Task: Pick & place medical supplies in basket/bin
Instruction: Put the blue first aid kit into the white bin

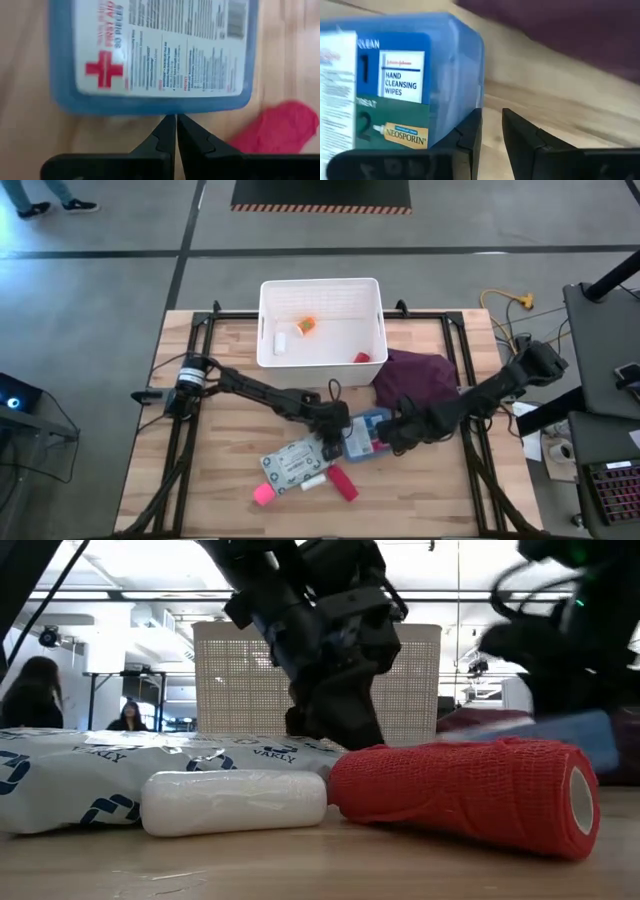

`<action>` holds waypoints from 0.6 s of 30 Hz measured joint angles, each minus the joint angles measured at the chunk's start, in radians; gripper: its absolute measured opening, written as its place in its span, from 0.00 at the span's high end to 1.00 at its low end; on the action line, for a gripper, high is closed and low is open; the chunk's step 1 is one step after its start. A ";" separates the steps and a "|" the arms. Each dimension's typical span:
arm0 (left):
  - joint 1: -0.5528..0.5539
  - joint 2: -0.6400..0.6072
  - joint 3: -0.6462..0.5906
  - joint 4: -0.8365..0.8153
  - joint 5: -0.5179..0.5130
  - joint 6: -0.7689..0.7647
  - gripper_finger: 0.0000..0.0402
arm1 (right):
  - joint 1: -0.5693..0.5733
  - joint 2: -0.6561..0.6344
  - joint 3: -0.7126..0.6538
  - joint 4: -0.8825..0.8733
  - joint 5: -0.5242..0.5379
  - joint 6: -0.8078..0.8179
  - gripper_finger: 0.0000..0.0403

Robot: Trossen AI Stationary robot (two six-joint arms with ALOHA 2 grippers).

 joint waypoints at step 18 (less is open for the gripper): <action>-0.003 0.001 -0.088 0.055 -0.046 -0.014 1.00 | -0.029 -0.004 0.288 0.056 0.086 -0.252 0.82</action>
